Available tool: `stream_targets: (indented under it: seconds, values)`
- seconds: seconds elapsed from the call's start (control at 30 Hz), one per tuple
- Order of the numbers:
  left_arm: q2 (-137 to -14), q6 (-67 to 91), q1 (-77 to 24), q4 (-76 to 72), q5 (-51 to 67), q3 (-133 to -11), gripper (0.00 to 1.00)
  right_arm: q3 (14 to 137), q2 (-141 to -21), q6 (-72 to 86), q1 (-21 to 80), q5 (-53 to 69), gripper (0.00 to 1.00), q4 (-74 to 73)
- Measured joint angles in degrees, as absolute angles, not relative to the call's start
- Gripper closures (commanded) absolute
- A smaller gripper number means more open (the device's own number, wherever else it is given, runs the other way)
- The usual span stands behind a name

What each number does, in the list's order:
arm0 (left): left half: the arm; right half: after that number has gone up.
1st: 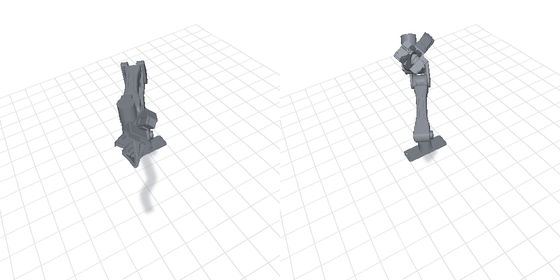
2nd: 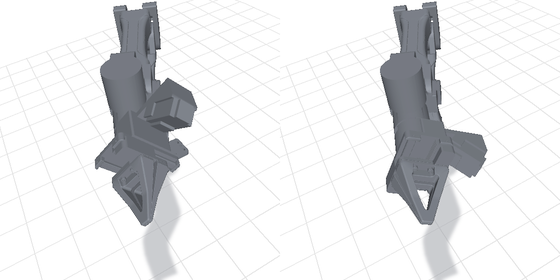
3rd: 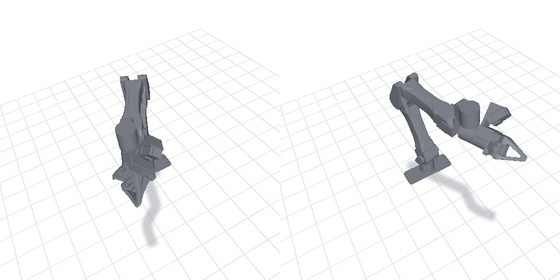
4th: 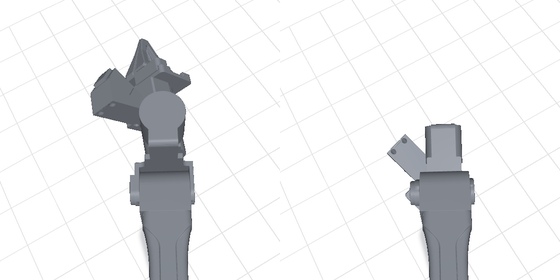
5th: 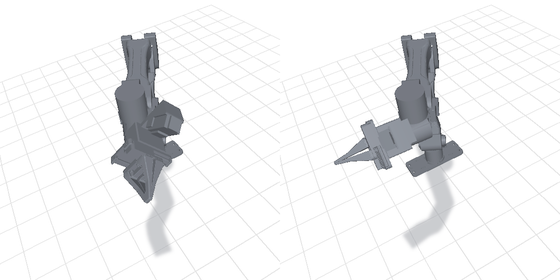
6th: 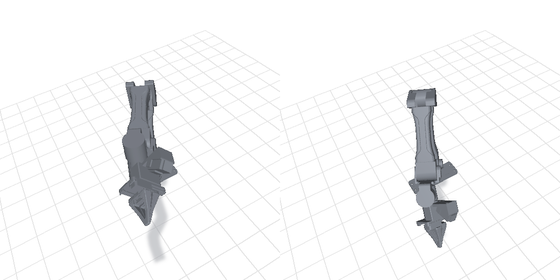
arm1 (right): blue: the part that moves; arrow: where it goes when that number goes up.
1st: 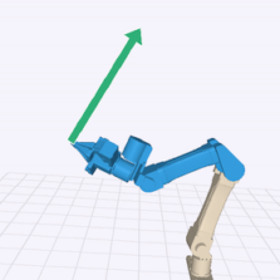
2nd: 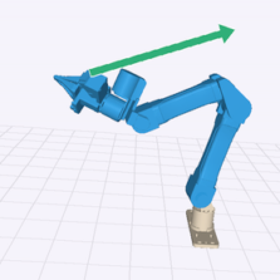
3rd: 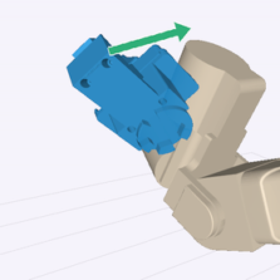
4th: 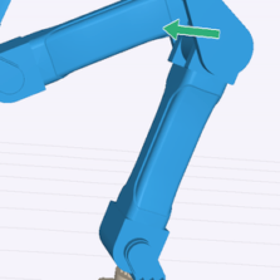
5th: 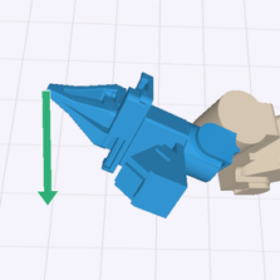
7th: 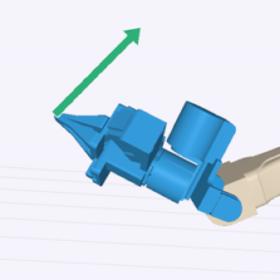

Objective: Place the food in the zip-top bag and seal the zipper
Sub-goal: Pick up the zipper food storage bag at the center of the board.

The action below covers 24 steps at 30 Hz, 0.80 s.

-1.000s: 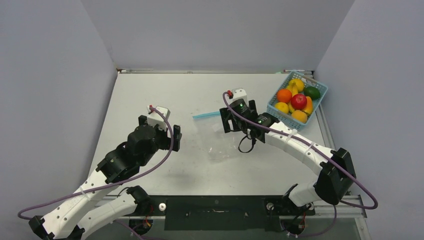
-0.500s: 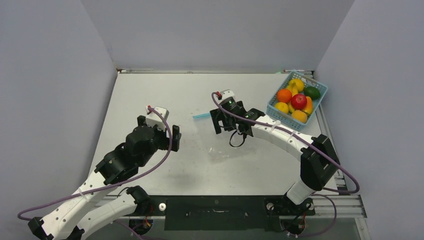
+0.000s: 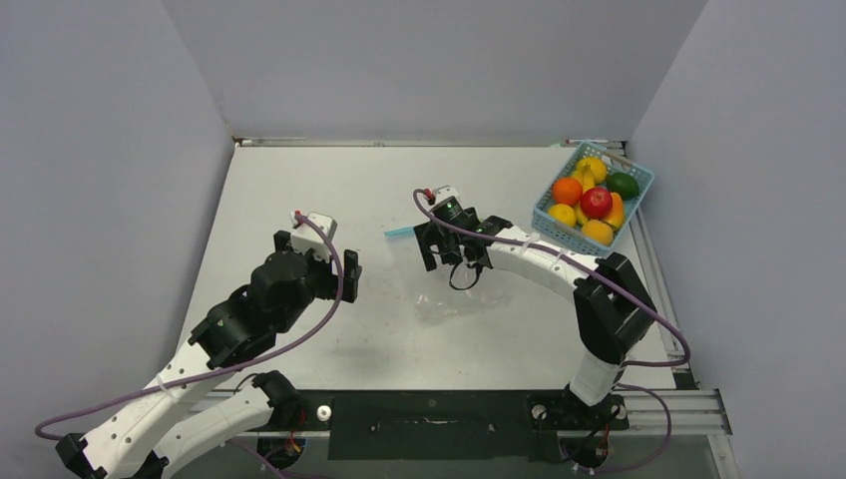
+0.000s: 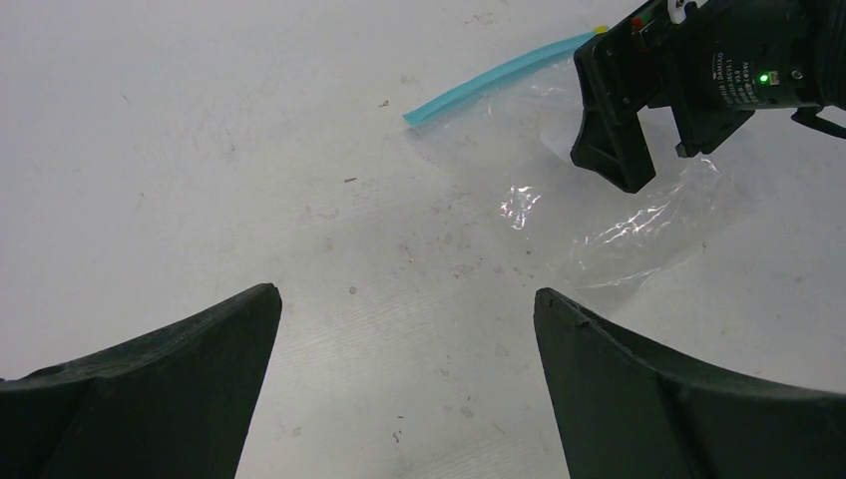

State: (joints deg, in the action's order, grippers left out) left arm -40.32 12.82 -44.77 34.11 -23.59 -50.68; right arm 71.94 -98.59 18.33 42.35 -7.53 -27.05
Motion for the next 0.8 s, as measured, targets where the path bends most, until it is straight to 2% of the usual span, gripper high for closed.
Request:
stream_targets:
  seconds: [0.27, 0.53, 0.8]
  values:
    - [-40.42, 12.82, -44.77, 34.11, -23.62, -50.68, 0.04, 71.94, -100.55, 18.15, 42.09, -6.57, 0.10, -26.20]
    - [-40.58, 12.82, -44.77, 34.11, -23.62, -50.68, 0.04, 71.90, -101.14, 17.87, 41.63, -5.52, 0.03, -25.26]
    - [-40.58, 12.82, -44.77, 34.11, -23.62, -50.68, 0.04, 70.89, -101.14, 17.32, 41.21, -4.16, 0.23, -24.05]
